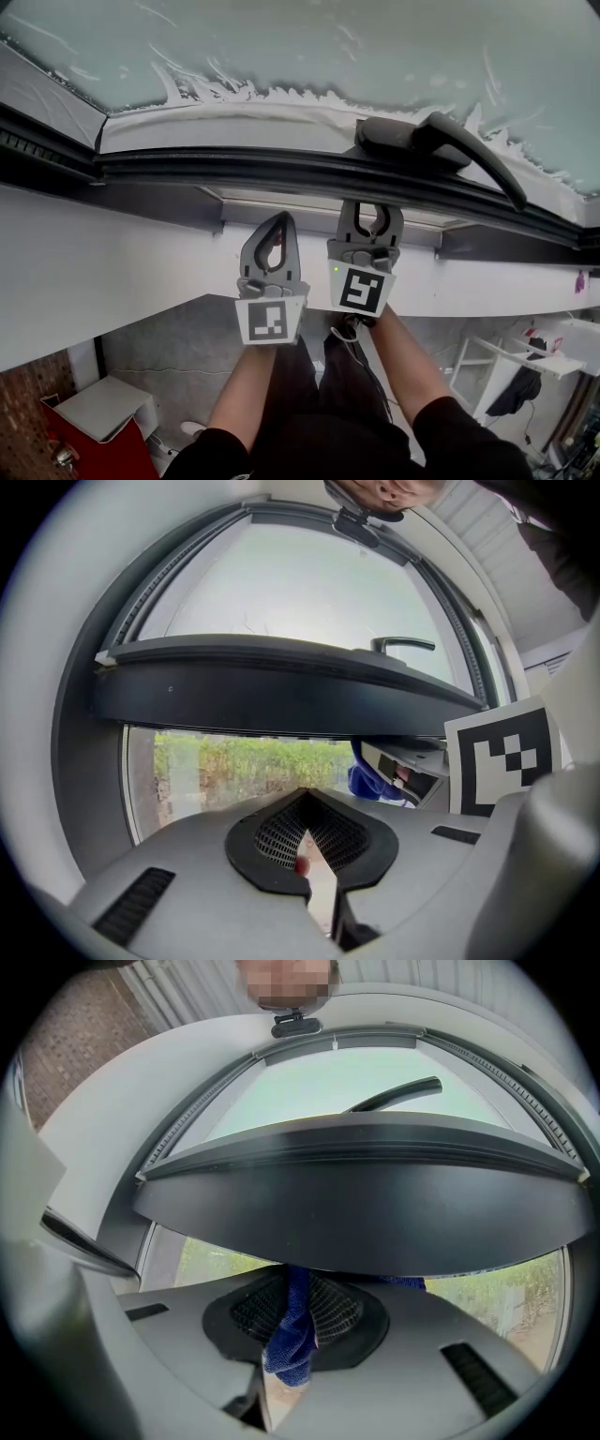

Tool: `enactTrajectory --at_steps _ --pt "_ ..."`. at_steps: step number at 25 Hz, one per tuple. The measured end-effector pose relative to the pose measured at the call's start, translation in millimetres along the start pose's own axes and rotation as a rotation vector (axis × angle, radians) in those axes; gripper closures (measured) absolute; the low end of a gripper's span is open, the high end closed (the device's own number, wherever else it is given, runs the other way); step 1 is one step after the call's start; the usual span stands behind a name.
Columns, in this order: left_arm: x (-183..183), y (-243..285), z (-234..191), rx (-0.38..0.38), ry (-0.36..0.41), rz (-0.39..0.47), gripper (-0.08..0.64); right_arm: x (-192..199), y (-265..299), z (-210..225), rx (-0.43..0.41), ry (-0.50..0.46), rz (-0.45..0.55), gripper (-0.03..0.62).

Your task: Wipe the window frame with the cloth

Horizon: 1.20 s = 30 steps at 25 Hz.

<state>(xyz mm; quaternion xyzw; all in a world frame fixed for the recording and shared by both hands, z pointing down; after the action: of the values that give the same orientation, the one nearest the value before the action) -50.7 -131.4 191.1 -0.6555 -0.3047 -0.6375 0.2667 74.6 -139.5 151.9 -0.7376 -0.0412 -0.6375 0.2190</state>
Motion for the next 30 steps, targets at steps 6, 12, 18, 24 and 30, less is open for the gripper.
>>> enactTrajectory --at_steps 6,12,18,24,30 --pt "1 -6 -10 -0.012 -0.007 -0.010 0.555 -1 1 -14 -0.027 0.001 0.002 0.545" --pt "2 -8 -18 -0.023 -0.013 -0.010 0.555 -2 1 -26 -0.053 -0.013 0.005 0.545" --pt "2 -13 -28 -0.046 -0.018 0.002 0.555 -3 2 -39 -0.079 -0.019 0.010 0.545" --pt "1 -20 -41 -0.073 -0.028 0.013 0.555 -4 2 -54 -0.101 -0.024 0.008 0.545" --pt "0 -29 -55 -0.099 -0.028 0.020 0.555 -3 3 -67 -0.114 -0.034 -0.005 0.545"
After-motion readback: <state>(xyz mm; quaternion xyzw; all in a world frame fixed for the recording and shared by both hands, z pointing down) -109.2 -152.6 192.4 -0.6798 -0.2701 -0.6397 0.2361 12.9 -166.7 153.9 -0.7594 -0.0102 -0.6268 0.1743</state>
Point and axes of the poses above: the fingertips, and each gripper's own axes: y forward along the fingers, z to its right, x out of its underside, the point moved 2 cm from there along -y, backward along the fingers, and after that the axes turned 13 degrees about x, right-handed, at the moved point
